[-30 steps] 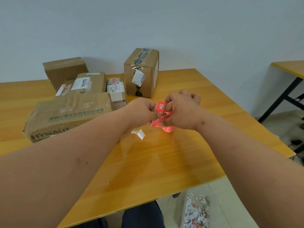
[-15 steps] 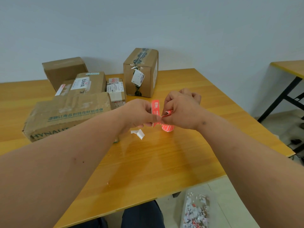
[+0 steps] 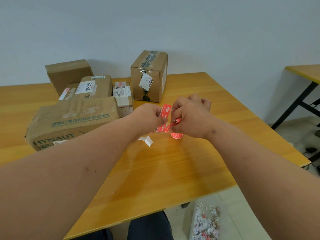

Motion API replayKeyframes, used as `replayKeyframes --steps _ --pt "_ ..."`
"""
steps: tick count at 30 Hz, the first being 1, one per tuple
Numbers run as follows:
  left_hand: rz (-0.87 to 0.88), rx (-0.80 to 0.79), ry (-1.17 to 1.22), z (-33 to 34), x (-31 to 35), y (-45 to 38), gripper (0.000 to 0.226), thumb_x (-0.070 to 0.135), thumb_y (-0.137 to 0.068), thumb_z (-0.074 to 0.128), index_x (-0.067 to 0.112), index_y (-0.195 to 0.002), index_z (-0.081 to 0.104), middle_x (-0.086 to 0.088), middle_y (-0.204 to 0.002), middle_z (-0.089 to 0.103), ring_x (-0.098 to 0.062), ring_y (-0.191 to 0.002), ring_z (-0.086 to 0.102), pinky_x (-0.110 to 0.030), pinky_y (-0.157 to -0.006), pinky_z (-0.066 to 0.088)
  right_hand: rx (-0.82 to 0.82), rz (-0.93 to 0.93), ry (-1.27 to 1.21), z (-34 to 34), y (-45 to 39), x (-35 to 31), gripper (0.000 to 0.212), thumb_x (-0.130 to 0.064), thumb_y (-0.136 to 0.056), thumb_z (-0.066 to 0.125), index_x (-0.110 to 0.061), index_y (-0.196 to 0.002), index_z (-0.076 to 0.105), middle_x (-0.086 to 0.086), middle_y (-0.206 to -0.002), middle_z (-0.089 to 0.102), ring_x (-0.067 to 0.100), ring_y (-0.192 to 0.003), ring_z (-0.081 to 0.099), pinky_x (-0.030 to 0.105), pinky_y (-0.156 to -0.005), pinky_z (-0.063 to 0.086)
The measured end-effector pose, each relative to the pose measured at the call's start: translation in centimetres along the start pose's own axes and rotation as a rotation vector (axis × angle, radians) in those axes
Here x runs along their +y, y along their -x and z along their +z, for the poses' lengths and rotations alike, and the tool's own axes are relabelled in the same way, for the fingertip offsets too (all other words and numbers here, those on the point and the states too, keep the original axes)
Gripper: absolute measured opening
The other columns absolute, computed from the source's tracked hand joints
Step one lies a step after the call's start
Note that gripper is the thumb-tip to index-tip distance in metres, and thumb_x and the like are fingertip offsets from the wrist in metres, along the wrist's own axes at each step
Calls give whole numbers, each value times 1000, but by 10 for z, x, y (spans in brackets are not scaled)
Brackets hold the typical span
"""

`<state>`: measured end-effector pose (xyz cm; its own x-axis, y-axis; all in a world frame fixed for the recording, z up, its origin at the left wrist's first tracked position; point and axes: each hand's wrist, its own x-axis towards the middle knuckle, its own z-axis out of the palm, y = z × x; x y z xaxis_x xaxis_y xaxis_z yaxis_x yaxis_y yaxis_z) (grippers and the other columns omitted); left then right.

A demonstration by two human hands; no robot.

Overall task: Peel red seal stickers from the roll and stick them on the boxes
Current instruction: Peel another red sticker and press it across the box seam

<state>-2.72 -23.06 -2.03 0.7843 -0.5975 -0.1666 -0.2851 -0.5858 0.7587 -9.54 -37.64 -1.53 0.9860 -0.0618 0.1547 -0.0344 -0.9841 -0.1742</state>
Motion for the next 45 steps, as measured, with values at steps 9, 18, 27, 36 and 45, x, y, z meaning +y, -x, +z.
replayKeyframes --steps 9,18,27,36,45 --pt "-41 -55 75 -8 -4 5 14 20 -86 73 6 -90 69 -12 -86 75 -20 -79 67 -40 -82 56 -6 6 8 -1 1 0 16 -52 -73 74 -37 -73 71 -19 -103 51 13 -113 27 45 -105 13" --pt "-68 74 94 -6 -3 2 14 18 -90 69 5 -87 65 -11 -75 69 -17 -62 61 -33 -70 56 0 -6 66 0 2 -1 11 -46 -76 74 -36 -72 70 -19 -103 48 15 -116 27 43 -104 12" --pt "-93 182 226 -11 2 4 9 15 -90 68 12 -87 61 -9 -76 64 -16 -65 64 -30 -59 61 -38 -7 63 -4 9 2 21 -52 -67 79 -34 -76 74 -22 -104 49 12 -114 27 41 -104 11" --pt "-55 100 328 -26 13 24 13 14 -86 73 4 -92 66 -13 -74 67 -16 -66 64 -39 -69 62 -4 63 -146 -29 8 -21 25 -62 -79 60 -40 -85 69 -13 -108 55 15 -117 37 36 -92 21" --pt "-19 178 512 -53 13 55 18 12 -84 75 5 -97 64 -8 -75 68 -11 -59 61 -28 -57 58 -5 97 -654 -49 20 -60 6 -24 -80 75 -19 -82 72 -15 -70 58 -2 -65 52 18 -58 36"
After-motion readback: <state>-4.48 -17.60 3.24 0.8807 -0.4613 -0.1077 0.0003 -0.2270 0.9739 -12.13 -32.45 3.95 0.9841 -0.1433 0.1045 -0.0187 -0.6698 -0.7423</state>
